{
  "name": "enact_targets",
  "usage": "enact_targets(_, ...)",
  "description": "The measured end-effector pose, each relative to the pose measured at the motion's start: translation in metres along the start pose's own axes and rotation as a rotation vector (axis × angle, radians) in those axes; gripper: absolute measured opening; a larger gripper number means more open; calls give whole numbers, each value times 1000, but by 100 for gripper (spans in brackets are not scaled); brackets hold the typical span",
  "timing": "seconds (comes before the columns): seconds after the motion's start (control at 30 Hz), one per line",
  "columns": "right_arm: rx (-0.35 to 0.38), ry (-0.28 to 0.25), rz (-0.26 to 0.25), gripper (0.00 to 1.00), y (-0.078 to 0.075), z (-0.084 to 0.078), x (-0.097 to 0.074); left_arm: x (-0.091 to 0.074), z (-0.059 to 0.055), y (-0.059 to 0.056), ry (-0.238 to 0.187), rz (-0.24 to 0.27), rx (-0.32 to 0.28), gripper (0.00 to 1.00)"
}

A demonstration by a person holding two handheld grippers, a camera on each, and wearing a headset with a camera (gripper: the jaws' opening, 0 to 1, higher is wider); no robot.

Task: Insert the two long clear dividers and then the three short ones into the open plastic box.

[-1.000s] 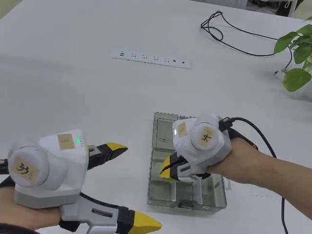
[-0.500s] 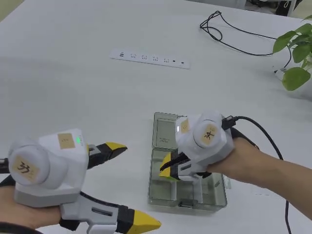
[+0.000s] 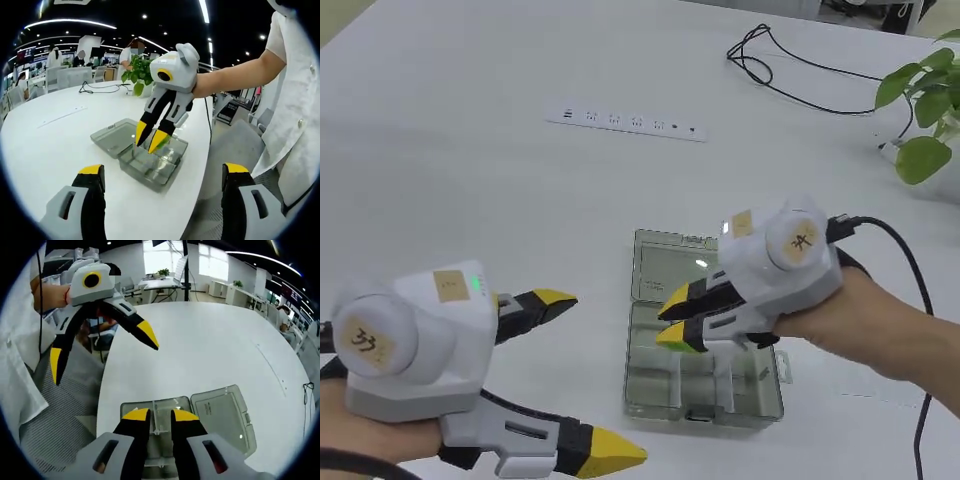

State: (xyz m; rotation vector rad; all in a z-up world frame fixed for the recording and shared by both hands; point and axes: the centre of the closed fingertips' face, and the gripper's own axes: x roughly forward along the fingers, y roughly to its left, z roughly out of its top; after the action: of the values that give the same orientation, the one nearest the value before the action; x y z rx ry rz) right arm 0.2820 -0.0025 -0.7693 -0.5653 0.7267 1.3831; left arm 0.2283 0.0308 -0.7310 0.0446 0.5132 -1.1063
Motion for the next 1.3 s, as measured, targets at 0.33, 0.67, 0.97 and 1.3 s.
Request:
enact_targets(0.33, 24, -18, -43, 26, -2, -12, -30, 0, 0, -3, 2, -1, 5, 100)
enact_targets(0.67, 68, -12, -89, 32, -7, -37, -59, -2, 1, -2, 7, -2, 17, 100)
enact_targets(0.97, 91, 33, -121, 39, -5, -71, -77, -3, 1, -1, 10, 1, 24, 100)
enact_targets(1.3, 101, 91, -137, 46, -6, -108, -99, -2, 0, -2, 22, -1, 26, 100)
